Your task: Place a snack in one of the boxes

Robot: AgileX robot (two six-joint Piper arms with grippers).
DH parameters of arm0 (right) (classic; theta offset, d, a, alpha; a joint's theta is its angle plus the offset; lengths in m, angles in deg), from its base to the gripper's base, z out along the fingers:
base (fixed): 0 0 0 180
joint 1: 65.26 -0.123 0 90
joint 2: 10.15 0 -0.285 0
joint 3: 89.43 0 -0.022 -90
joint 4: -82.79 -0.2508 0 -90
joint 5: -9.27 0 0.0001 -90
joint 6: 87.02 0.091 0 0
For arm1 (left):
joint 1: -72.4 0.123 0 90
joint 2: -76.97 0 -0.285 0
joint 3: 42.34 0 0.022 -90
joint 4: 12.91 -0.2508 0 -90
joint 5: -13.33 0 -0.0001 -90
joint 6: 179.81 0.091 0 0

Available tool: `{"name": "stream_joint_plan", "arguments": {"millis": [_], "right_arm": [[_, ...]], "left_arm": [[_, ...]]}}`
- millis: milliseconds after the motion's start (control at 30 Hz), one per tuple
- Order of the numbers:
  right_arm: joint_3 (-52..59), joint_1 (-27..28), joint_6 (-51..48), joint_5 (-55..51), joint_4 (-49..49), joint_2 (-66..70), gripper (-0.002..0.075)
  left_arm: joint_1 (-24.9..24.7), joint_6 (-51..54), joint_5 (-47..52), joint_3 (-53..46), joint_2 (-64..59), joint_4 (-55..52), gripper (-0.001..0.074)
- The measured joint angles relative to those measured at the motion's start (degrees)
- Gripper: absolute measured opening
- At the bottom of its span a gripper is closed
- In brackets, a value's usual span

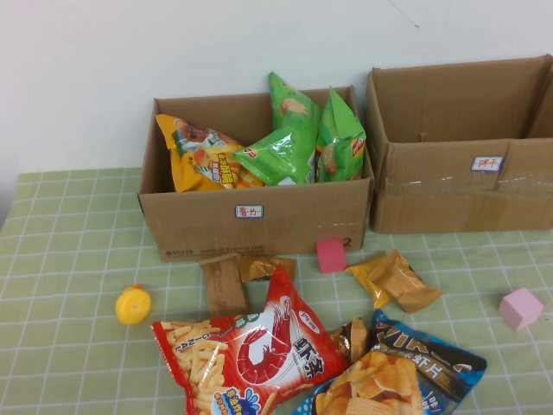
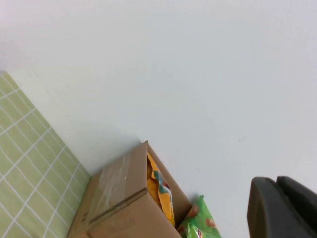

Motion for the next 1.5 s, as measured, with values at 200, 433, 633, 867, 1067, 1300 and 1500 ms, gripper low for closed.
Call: {"name": "stream_joint_plan", "arguments": {"millis": [200,433,633,867,1067,1300,1500], "right_arm": [[0.0,0.0,0.0,0.0,0.0,0.0,-0.0002],[0.0,0.0,0.0,0.0,0.0,0.0,-0.0002],[0.0,0.0,0.0,0.0,0.0,0.0,-0.0002],[0.0,0.0,0.0,0.0,0.0,0.0,-0.0002],[0.0,0.0,0.0,0.0,0.0,0.0,-0.0002],[0.0,0.0,0.0,0.0,0.0,0.0,-0.0002],[0.0,0.0,0.0,0.0,0.0,0.0,-0.0002]], "left_arm": [[0.0,0.5,-0.4,0.0,0.0,1.0,-0.0002],[0.0,1.5,8.4,1.7,0.0,-1.2,-0.0002],[0.0,20.5,29.7,21.1,-5.7,-19.9,-0.0002],[0.0,34.1,57.5,40.0,-29.0,-31.8,-0.0002],[-3.9,44.8,61.3,47.8,-47.5,-30.7,-0.0002],[-19.1,43.5,56.6,52.8,-65.2,-41.2,0.0116],[-29.2,30.0,59.5,61.6,-80.2,-48.4,0.0535]]}}
